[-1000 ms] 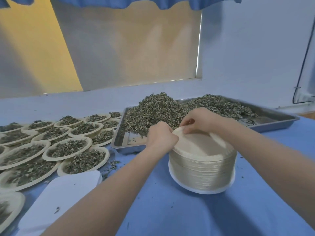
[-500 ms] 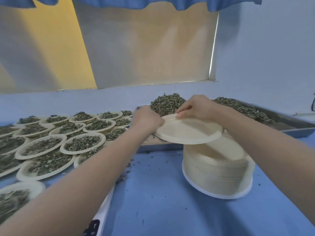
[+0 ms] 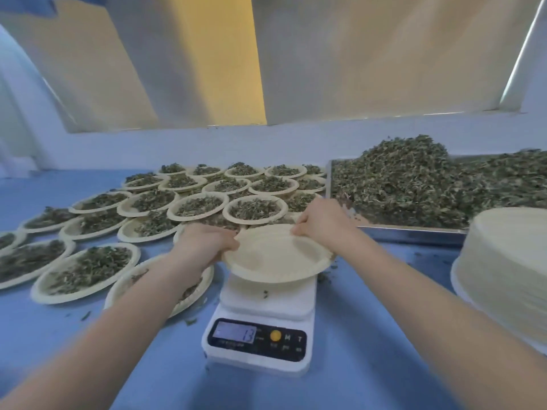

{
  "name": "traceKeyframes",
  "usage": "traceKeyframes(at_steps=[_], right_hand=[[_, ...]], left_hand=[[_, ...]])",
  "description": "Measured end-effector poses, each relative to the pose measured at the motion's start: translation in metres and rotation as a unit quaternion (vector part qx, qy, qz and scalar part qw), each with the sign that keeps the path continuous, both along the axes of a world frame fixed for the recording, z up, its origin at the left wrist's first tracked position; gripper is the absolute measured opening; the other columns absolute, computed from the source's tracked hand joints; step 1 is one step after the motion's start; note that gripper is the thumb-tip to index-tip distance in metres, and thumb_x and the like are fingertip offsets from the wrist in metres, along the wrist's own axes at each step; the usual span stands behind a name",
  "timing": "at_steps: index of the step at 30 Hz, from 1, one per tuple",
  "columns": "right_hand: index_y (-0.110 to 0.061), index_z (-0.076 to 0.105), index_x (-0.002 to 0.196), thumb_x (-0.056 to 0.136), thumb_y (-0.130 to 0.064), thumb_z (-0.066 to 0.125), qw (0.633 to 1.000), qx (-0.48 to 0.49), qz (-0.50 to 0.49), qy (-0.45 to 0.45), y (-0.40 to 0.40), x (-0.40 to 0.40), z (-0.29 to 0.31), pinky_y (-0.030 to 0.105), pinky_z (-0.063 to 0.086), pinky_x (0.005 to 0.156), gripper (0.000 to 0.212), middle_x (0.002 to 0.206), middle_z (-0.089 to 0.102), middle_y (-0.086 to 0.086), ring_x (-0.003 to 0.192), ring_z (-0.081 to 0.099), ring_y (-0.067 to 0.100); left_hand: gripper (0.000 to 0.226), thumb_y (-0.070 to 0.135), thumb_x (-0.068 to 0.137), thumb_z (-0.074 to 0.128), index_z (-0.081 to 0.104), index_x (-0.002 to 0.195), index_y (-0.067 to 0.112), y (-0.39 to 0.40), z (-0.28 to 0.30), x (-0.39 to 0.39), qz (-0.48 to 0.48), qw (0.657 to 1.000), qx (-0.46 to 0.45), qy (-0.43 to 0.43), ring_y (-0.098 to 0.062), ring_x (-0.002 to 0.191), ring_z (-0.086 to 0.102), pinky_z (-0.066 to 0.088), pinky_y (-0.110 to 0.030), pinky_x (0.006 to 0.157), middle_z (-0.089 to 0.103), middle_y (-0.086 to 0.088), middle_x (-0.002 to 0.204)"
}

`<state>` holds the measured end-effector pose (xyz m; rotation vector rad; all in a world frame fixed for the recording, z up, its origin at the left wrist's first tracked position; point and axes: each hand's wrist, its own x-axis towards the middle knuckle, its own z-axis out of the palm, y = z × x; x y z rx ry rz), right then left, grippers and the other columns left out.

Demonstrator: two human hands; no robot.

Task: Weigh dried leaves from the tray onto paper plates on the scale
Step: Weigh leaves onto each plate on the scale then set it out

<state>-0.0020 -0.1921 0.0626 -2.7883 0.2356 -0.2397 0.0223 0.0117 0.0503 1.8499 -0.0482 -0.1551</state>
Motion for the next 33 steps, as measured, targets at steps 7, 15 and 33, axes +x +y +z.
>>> traceKeyframes(at_steps=[7, 15, 33], right_hand=[[-0.019, 0.072, 0.102, 0.089, -0.031, 0.062, 0.998, -0.024, -0.057, -0.008, 0.02, -0.001, -0.02, 0.033, 0.056, 0.071, 0.021, 0.088, 0.069, 0.006, 0.08, 0.064, 0.024], [-0.013, 0.062, 0.124, 0.087, -0.067, 0.043, 0.976, 0.194, -0.05, -0.081, 0.008, -0.007, -0.038, 0.038, 0.043, 0.093, 0.068, 0.126, 0.062, 0.005, 0.116, 0.055, 0.022], [-0.045, 0.051, 0.102, 0.07, -0.082, 0.034, 0.893, 0.417, -0.07, -0.152, -0.004, -0.026, -0.059, 0.044, 0.039, 0.103, 0.052, 0.12, 0.059, -0.011, 0.116, 0.055, 0.015]], left_hand=[[0.028, -0.003, 0.085, 0.062, 0.066, 0.111, 0.002, 0.017, -0.035, 0.004, -0.017, 1.0, -0.021, -0.006, -0.019, 0.088, 0.065, 0.053, -0.026, 0.078, 0.068, -0.006, 0.094], [0.023, 0.021, 0.089, 0.061, 0.069, 0.071, 0.032, 0.014, -0.043, -0.004, 0.009, 0.996, -0.081, -0.038, -0.017, 0.093, 0.063, 0.049, -0.037, 0.086, 0.071, 0.008, 0.086], [0.049, 0.031, 0.087, 0.062, 0.049, 0.134, 0.029, 0.012, -0.052, -0.015, 0.015, 0.987, -0.052, -0.151, -0.005, 0.117, 0.047, 0.031, -0.028, 0.088, 0.052, 0.015, 0.121]])
